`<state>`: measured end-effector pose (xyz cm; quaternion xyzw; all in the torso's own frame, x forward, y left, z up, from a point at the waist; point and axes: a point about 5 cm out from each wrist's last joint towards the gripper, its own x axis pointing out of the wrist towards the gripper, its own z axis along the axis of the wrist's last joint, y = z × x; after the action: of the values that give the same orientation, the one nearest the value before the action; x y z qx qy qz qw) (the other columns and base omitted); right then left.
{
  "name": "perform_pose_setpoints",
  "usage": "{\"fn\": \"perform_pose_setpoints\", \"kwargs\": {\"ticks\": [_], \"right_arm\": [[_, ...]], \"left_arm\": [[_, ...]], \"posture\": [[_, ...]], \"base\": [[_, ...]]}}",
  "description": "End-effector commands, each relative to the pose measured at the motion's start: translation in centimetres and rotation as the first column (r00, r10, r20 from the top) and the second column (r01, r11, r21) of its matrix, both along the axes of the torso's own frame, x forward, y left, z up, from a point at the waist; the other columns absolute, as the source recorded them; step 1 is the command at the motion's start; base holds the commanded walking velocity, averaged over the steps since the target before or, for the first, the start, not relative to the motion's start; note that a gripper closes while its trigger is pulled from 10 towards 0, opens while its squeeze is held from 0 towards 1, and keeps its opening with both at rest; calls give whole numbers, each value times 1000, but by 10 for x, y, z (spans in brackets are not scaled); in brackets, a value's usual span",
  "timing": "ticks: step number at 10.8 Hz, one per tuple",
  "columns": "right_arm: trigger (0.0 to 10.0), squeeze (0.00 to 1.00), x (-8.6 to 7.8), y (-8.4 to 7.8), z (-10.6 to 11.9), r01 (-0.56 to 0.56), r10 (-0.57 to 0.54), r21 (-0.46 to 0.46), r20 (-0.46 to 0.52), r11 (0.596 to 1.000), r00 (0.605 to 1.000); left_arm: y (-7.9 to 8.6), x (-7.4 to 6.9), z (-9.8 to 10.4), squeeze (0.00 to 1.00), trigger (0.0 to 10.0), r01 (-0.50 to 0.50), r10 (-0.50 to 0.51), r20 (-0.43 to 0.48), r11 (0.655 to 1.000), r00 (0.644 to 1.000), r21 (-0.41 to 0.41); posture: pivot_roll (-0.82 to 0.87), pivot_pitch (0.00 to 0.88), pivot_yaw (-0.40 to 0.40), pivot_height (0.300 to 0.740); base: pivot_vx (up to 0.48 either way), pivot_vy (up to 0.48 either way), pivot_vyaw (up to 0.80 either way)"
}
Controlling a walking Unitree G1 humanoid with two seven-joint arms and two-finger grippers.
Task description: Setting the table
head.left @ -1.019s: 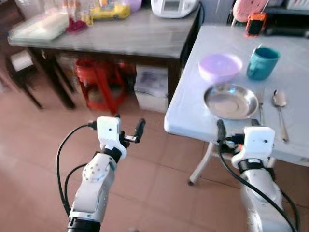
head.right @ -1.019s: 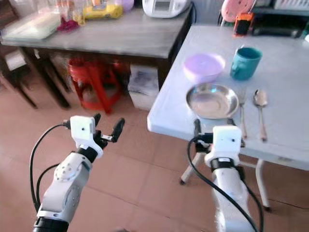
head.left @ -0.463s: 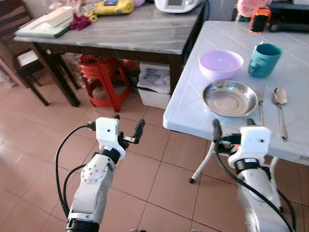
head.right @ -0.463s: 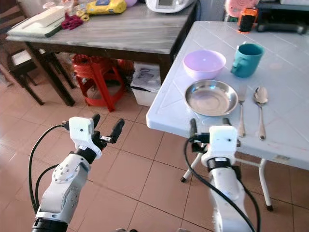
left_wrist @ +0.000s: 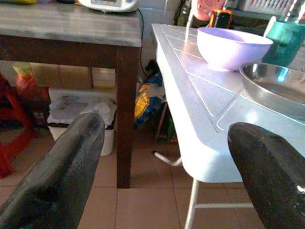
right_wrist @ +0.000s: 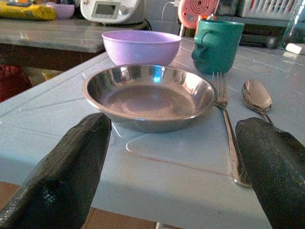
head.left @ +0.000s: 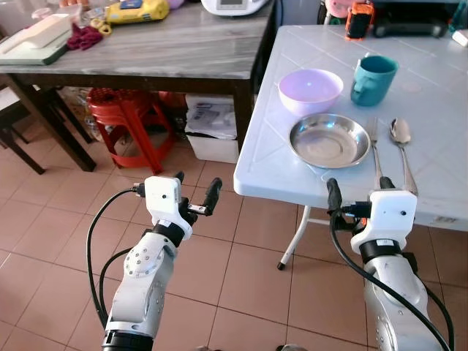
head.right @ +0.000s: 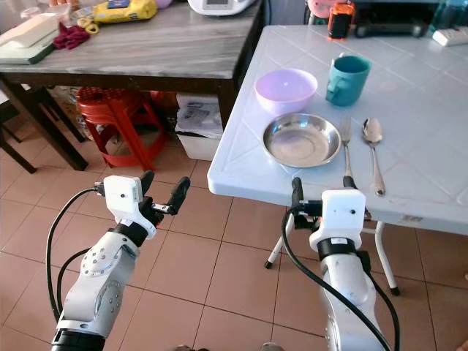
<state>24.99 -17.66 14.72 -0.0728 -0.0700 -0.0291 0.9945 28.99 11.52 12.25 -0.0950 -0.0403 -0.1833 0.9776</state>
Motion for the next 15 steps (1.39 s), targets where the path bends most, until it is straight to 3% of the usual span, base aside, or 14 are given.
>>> {"fn": "perform_pose_setpoints", "kwargs": {"ticks": [1, 8, 10, 15], "right_arm": [[10000, 0, -1, 4, 3, -10, 10, 7, 8, 1000, 1000], [10000, 0, -2, 5, 0, -15, 15, 9, -1, 1000, 1000], [10000, 0, -2, 5, 0, -18, 18, 7, -1, 1000, 1000], [10000, 0, -2, 6, 1, -32, 32, -6, -2, 999, 999]], "left_arm": [[2, -3, 2, 0, 10000, 25, -26, 21, 1000, 999, 11], [-2, -4, 1, 0, 10000, 56, -57, 17, 998, 998, 17], [-1, -5, 0, 0, 10000, 55, -55, 17, 998, 998, 18], [12, -13, -9, 0, 10000, 30, -31, 0, 997, 1000, 70]], "posture": [[-110, 123, 115, 740], [-113, 124, 116, 740], [-111, 123, 112, 740], [-115, 123, 102, 740]], "base": [[0, 0, -594], [372, 0, -497], [343, 0, 0], [0, 0, 0]]}}
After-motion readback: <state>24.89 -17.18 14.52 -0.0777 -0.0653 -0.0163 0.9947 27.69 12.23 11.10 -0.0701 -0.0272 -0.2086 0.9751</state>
